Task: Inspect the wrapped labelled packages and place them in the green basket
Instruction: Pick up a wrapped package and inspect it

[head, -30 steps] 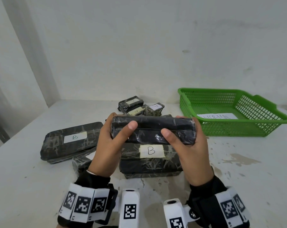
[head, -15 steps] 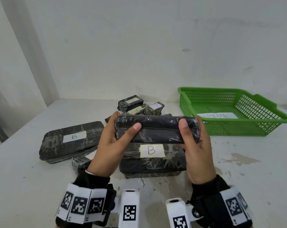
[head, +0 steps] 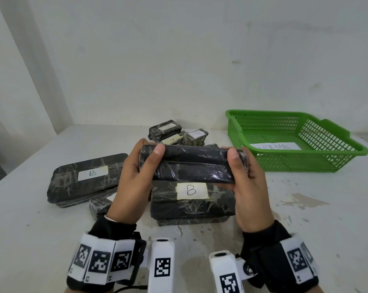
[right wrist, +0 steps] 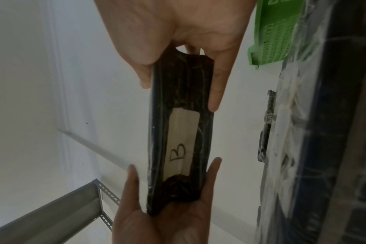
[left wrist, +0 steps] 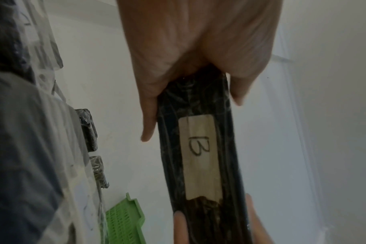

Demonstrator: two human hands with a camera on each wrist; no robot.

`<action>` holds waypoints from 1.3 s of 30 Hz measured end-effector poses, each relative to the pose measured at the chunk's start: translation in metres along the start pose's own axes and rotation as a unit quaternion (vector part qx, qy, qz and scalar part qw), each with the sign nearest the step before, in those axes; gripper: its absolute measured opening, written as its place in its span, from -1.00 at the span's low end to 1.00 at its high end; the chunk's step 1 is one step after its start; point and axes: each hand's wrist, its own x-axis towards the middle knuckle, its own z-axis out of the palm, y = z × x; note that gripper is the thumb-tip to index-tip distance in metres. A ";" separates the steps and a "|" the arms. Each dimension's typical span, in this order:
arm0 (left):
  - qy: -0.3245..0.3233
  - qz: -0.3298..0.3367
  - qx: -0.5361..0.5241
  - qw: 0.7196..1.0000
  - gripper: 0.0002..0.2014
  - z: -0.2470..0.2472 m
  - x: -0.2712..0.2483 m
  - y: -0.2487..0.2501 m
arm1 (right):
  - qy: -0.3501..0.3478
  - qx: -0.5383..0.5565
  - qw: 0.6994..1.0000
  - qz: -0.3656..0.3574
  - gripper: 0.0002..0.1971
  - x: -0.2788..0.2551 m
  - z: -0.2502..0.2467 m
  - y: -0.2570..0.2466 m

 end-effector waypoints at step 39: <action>0.032 -0.022 0.038 0.999 -0.63 0.005 -0.001 0.000 | -0.001 0.012 0.999 0.048 -0.50 -0.006 0.006 -0.004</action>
